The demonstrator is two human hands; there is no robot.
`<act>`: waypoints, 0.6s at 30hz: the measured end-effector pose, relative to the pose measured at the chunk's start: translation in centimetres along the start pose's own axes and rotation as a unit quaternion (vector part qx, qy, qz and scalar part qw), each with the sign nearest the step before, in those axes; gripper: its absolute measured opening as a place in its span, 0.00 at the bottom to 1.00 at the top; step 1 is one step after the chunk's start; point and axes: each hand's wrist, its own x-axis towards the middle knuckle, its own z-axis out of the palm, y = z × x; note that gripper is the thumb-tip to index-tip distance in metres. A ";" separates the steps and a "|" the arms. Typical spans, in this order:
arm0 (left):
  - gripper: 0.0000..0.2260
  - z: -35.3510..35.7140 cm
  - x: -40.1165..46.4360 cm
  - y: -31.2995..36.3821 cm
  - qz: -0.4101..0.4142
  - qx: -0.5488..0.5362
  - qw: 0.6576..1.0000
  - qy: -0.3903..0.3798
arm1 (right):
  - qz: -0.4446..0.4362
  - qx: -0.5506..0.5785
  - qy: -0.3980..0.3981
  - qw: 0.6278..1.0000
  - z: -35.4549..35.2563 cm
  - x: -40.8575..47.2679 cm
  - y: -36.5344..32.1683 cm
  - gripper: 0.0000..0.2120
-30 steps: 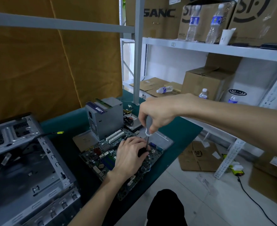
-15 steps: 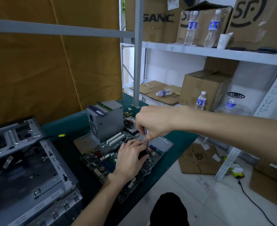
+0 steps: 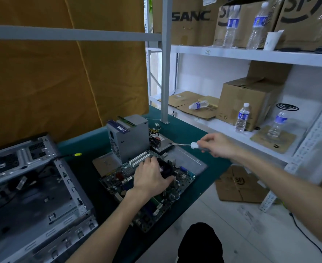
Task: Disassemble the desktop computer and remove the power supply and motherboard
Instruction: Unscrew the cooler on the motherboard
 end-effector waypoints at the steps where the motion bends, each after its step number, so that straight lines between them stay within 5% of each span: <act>1: 0.39 -0.1 0.1 0.0 -0.008 -0.011 1.000 -0.006 | 0.001 -0.010 0.025 1.000 1.7 0.5 1.5 0.10; 12: 0.44 -1.1 0.2 -0.2 -0.044 -0.046 0.998 -0.015 | -0.064 -0.234 0.095 0.965 8.6 1.5 6.7 0.12; 15: 0.39 -2.0 0.5 -0.4 -0.041 -0.085 0.995 -0.034 | -0.109 -0.190 0.177 0.959 8.6 0.8 6.1 0.11; 18: 0.37 -2.8 0.8 -0.2 -0.032 -0.055 0.997 -0.049 | -0.184 -0.135 0.129 0.965 10.7 -1.2 5.2 0.14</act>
